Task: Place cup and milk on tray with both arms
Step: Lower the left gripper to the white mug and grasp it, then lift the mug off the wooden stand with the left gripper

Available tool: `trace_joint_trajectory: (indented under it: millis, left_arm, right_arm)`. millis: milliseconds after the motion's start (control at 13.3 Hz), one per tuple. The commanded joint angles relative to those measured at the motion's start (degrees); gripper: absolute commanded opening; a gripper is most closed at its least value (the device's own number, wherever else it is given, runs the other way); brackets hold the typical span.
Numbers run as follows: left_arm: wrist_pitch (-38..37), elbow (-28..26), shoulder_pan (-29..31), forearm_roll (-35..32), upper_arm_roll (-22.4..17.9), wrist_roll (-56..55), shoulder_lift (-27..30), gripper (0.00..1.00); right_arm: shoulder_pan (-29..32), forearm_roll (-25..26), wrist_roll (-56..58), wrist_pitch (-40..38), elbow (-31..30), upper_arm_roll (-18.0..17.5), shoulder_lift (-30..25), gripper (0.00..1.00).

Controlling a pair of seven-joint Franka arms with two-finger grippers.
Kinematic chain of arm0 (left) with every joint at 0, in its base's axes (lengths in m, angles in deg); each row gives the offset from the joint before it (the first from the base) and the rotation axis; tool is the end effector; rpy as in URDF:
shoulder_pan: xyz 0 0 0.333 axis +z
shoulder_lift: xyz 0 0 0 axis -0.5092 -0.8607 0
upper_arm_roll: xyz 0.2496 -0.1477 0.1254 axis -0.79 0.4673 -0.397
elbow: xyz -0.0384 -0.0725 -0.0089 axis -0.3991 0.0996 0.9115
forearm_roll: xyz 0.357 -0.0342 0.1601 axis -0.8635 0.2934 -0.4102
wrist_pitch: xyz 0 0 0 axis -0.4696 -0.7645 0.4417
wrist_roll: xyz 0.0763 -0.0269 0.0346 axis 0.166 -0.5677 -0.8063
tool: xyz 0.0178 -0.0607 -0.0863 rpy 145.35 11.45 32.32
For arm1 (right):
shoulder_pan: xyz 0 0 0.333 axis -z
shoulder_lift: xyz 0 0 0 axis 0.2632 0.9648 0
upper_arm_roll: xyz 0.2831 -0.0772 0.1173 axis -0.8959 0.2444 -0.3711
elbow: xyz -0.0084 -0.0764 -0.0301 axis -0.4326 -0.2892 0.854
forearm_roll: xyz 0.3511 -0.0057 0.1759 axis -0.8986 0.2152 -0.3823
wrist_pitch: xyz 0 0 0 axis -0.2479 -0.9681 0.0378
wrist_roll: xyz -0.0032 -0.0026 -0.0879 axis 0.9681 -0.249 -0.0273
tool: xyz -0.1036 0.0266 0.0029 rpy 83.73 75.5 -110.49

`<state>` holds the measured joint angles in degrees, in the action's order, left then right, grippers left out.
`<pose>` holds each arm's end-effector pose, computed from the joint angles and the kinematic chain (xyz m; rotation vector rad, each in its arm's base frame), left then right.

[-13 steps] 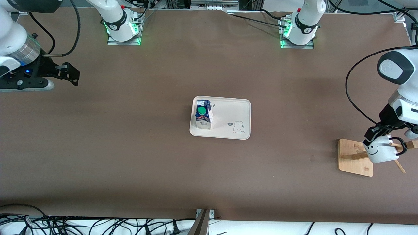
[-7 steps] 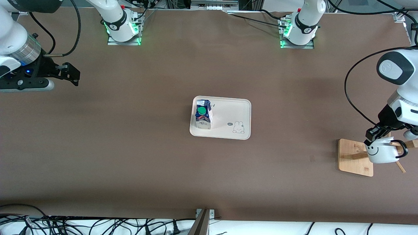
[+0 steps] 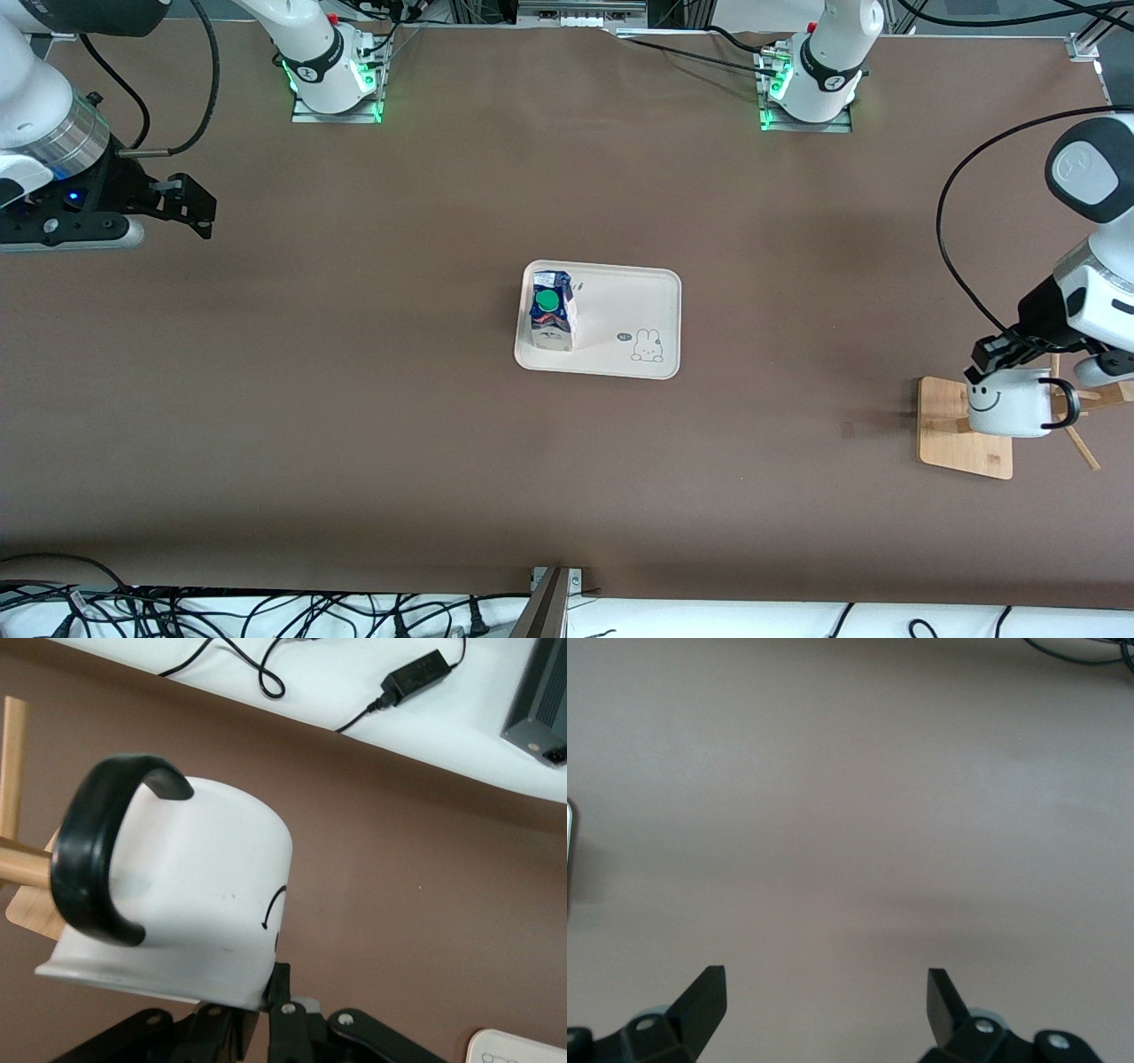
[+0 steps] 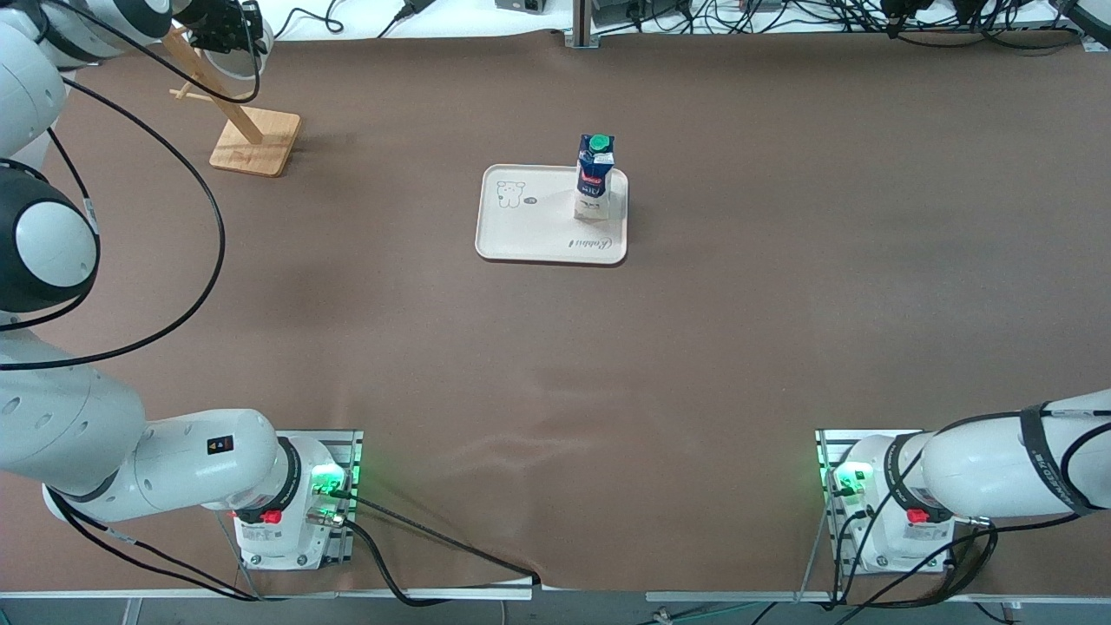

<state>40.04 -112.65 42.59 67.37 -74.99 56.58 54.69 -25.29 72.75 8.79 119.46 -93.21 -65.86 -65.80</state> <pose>0.6421 0.0436 0.4676 2.9409 0.3401 0.3931 0.5703 0.0777 0.5982 3.0081 0.1622 0.0627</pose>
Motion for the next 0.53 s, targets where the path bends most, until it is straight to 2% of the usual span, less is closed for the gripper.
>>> trace_joint_trajectory:
  millis: [0, 150, 225, 451]
  left_arm:
    - [-15.04, 9.03, -0.29, -2.75, 3.5, 0.85, -0.04, 0.0]
    - [-27.19, 14.93, -0.56, -2.66, 5.35, 1.03, -0.47, 0.0]
    - [-31.42, 16.09, -0.56, -2.49, 6.75, 1.03, -0.48, 0.0]
    - [-37.94, 17.06, -0.56, -2.14, 8.51, 1.03, -0.21, 0.0]
  right_arm:
    - [0.37, 0.27, 0.03, 1.46, 0.98, 0.13, 1.18, 1.0]
    - [-0.16, 0.27, 0.03, 0.67, 0.63, -0.13, 1.18, 1.0]
    - [-0.42, 0.19, 0.12, -0.55, 0.19, -0.39, 1.18, 1.0]
    - [-2.36, 0.19, 0.03, -4.43, -0.08, -0.4, 1.44, 1.0]
